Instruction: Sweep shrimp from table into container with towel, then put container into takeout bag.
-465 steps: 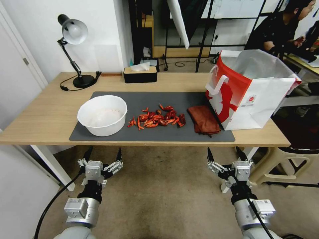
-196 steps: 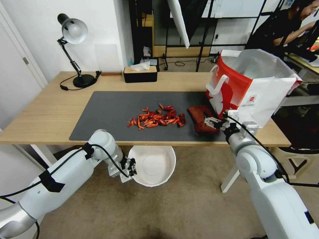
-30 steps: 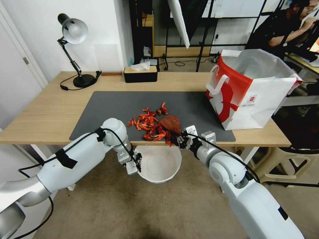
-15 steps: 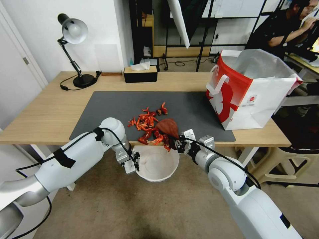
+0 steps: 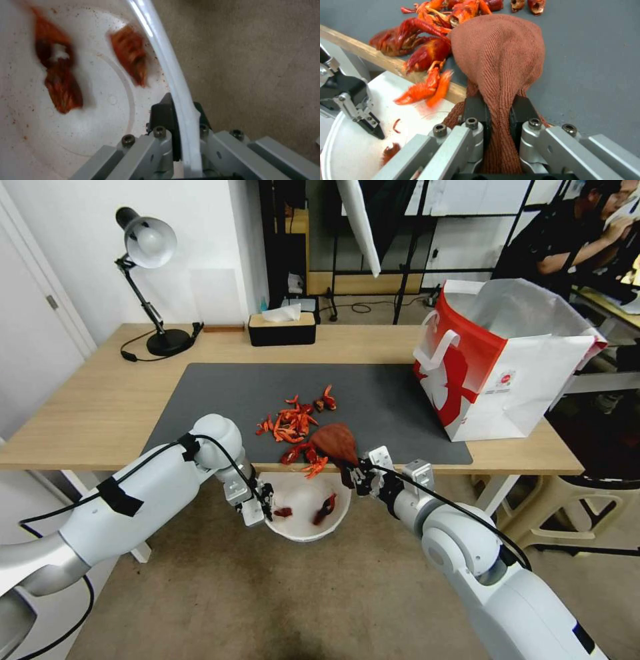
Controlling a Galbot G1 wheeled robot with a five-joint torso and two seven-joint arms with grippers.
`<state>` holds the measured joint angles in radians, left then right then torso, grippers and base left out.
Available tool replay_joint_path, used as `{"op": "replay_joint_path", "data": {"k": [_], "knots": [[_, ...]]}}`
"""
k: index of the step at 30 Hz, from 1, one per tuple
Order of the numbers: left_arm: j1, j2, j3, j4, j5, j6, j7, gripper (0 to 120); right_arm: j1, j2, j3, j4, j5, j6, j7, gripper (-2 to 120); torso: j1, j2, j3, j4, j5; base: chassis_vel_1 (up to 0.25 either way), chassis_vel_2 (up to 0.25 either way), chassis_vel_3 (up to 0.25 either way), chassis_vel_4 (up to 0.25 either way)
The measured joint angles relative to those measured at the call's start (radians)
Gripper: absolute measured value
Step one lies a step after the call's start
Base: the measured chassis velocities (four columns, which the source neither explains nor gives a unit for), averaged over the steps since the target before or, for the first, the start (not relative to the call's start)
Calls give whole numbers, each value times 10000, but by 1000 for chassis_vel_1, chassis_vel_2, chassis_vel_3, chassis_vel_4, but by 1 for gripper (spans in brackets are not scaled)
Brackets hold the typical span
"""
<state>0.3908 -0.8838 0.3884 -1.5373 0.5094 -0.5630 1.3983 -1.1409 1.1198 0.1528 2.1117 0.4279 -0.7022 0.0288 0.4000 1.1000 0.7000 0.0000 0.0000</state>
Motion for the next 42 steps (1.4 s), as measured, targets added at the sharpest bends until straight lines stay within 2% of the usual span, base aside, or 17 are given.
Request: {"op": "replay_joint_path", "data": {"k": [36, 42], "knots": [[-50, 79, -107, 187, -14, -135, -229, 0, -837, -384, 47, 684, -467, 123, -370, 7, 0, 0, 1, 1, 0, 0, 0, 0, 0], [-48, 79, -108, 186, -8, -144, -245, 0, -483, -273, 238, 689, 89, 390, -360, 7, 0, 0, 1, 0, 0, 0, 0, 0, 0]]}}
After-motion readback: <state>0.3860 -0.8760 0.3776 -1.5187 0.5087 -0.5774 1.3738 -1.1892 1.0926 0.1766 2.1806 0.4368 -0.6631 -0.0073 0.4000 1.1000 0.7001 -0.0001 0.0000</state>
